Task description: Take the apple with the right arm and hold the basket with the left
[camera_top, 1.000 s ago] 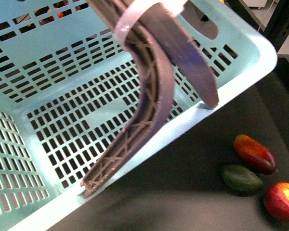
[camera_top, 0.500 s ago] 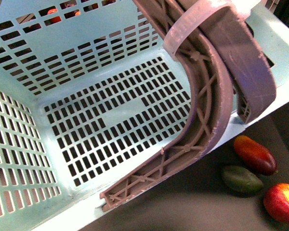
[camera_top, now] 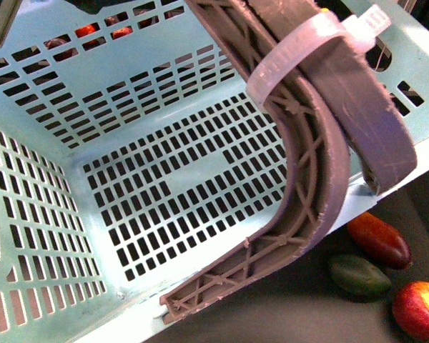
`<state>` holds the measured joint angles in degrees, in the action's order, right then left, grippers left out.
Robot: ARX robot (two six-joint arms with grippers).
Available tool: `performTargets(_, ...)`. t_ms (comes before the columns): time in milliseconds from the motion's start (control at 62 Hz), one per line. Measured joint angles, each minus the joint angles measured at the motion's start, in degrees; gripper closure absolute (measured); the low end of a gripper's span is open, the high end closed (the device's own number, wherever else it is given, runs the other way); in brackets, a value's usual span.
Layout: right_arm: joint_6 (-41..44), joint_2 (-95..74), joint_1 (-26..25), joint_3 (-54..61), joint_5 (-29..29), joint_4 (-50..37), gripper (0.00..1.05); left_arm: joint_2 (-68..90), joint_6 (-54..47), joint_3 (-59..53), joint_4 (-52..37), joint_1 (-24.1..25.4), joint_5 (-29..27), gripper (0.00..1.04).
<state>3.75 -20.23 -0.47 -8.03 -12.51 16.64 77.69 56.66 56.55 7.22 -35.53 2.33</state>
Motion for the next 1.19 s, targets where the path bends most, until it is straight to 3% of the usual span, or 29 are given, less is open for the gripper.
performTargets(194,2.38,-17.16,-6.38,-0.74,3.41,-14.58,0.09,0.13,0.07,0.00,0.04,0.02,-0.22,0.89)
performTargets(242,2.75,-25.90,-7.78,-1.44,4.79,-21.64,0.09,0.13,0.07,0.00,0.04,0.02,-0.15,0.89)
performTargets(355,4.48,-44.61,-8.31,-3.98,7.23,-32.96,0.09,0.17,0.09,0.00,0.04,0.02,0.02,0.89)
performTargets(516,9.01,-66.55,-8.52,-8.48,5.97,-43.63,0.09,0.20,0.11,0.00,0.04,0.02,0.02,0.89)
performTargets(710,11.63,-84.80,-8.31,-14.08,5.01,-46.12,0.09,0.20,0.07,0.00,0.04,0.02,-0.22,0.89)
performTargets(1194,10.86,-101.37,-4.13,-20.41,4.59,-49.33,0.09,0.22,0.11,0.00,0.04,0.02,0.00,0.89)
